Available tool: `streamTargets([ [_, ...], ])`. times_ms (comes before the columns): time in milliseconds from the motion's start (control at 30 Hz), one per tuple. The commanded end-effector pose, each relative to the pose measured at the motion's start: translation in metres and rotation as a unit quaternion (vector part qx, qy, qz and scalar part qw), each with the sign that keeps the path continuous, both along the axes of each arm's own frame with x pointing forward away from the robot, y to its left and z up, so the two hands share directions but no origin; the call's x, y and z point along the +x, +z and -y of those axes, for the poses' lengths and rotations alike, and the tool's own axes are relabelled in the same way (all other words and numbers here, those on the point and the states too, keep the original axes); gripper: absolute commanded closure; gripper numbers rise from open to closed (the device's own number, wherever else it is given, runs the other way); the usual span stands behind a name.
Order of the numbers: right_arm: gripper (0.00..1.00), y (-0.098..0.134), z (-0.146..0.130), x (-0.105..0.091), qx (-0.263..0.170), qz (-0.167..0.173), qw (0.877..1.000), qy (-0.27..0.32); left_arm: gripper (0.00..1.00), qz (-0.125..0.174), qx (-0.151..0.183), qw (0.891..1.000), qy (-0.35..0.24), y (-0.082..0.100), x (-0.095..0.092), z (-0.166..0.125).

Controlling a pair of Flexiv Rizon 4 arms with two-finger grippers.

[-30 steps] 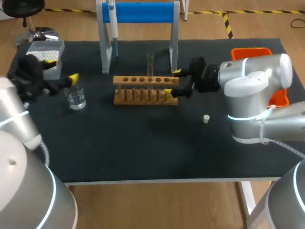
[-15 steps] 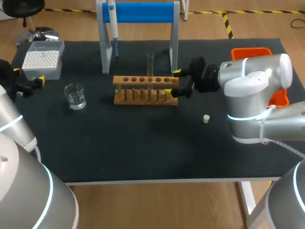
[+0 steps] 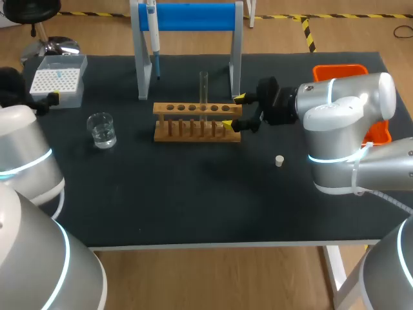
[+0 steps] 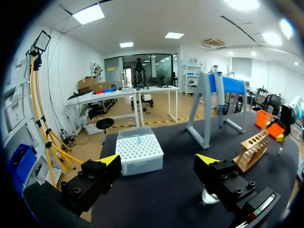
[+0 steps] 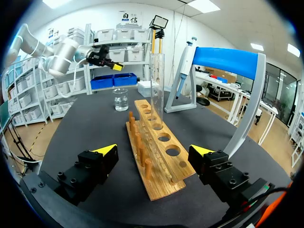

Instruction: Invert the test tube, pick up the pipette, mount the tip to pipette, aspirate from beaker and dispense into the tube, eject the tip, return the pipette, and cap with the stopper.

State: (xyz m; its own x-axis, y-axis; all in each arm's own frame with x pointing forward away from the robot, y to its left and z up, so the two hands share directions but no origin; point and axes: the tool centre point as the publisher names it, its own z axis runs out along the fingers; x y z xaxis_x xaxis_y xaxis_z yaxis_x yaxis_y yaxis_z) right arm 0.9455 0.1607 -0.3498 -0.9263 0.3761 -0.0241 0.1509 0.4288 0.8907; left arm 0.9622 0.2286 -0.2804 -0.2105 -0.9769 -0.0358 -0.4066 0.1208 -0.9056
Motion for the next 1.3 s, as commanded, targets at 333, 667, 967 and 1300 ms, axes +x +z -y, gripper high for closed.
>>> streamTargets([
  [333,0.0,0.0,0.001,0.0,0.001,0.0,1.0,0.001,0.0,-0.021,-0.005,1.0,0.011,-0.024,0.056,-0.003],
  [667,0.0,0.0,0.001,0.0,0.001,0.0,1.0,0.001,0.0,-0.03,-0.005,0.999,0.02,-0.038,0.081,-0.012],
  [967,0.0,0.0,0.001,0.0,0.001,0.0,1.0,0.001,0.0,-0.032,-0.004,0.999,0.03,-0.046,0.104,-0.019],
  [1300,0.0,0.0,0.001,0.0,0.001,0.0,1.0,0.001,0.0,-0.04,-0.002,0.999,0.033,-0.056,0.129,-0.024],
])
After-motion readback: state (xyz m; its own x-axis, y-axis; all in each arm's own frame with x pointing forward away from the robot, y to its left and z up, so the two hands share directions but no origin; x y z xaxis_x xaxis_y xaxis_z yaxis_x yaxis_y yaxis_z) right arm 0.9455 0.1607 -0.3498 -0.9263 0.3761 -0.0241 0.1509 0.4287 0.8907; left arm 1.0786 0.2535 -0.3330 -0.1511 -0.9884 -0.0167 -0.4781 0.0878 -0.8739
